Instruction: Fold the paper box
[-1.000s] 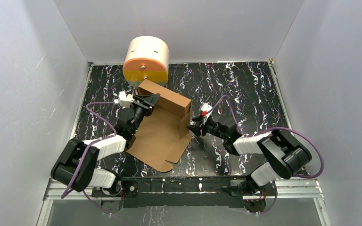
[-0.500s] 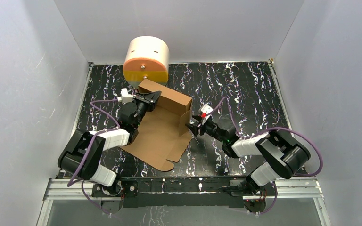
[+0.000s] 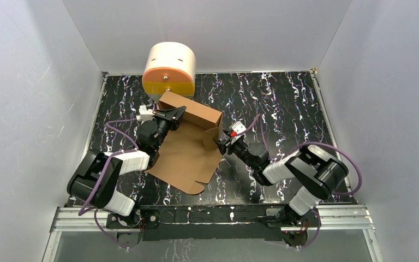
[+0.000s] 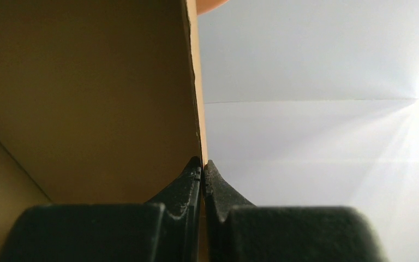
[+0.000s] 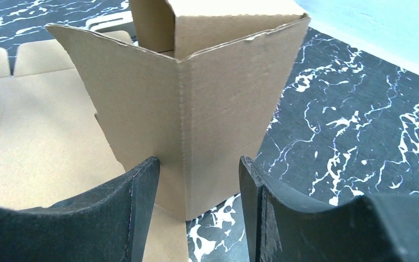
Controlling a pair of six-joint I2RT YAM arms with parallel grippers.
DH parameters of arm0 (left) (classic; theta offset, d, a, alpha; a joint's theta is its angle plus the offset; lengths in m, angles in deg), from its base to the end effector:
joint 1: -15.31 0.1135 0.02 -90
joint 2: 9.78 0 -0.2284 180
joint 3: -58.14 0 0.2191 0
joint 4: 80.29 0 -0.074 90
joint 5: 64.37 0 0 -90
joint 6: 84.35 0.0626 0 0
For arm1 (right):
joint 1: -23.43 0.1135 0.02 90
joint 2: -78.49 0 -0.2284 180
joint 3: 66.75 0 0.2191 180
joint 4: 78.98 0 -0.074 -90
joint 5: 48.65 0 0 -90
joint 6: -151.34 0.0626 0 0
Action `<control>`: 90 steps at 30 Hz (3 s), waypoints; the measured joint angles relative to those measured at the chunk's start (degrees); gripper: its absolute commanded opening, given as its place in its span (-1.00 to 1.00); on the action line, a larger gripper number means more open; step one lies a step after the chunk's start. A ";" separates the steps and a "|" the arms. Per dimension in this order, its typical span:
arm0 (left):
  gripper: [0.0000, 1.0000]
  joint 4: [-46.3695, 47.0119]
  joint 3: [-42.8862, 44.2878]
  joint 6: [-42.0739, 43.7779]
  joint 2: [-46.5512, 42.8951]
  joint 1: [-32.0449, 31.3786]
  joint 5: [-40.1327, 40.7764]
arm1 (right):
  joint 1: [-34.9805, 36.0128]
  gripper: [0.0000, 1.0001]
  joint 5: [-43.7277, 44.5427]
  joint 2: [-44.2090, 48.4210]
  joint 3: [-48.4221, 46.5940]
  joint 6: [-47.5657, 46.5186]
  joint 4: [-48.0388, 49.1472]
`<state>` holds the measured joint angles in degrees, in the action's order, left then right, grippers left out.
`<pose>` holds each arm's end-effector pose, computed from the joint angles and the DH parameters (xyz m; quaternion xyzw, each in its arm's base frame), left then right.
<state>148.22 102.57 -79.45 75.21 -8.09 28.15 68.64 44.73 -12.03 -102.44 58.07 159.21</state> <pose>0.2780 -0.1173 0.2174 -0.3508 0.5549 -0.6037 0.4524 0.2031 0.1993 0.1708 -0.2620 0.6341 0.2414 0.6863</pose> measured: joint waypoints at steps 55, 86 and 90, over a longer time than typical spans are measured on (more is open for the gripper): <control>-1.00 0.87 -6.54 -5.31 -6.29 -9.73 7.63 | -5.22 0.49 1.68 -9.77 -1.86 -10.32 13.57; -0.76 1.31 -6.51 -4.46 -4.61 -9.79 5.90 | -9.62 -0.57 -2.01 -12.83 -8.15 -9.81 13.64; -0.44 -0.20 -6.51 -2.43 -5.57 -10.10 3.34 | -9.62 -0.61 -0.52 -12.81 -8.31 -10.25 14.12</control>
<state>148.02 96.06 -81.88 69.64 -18.18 31.50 59.02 44.21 -24.83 -110.74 47.82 173.33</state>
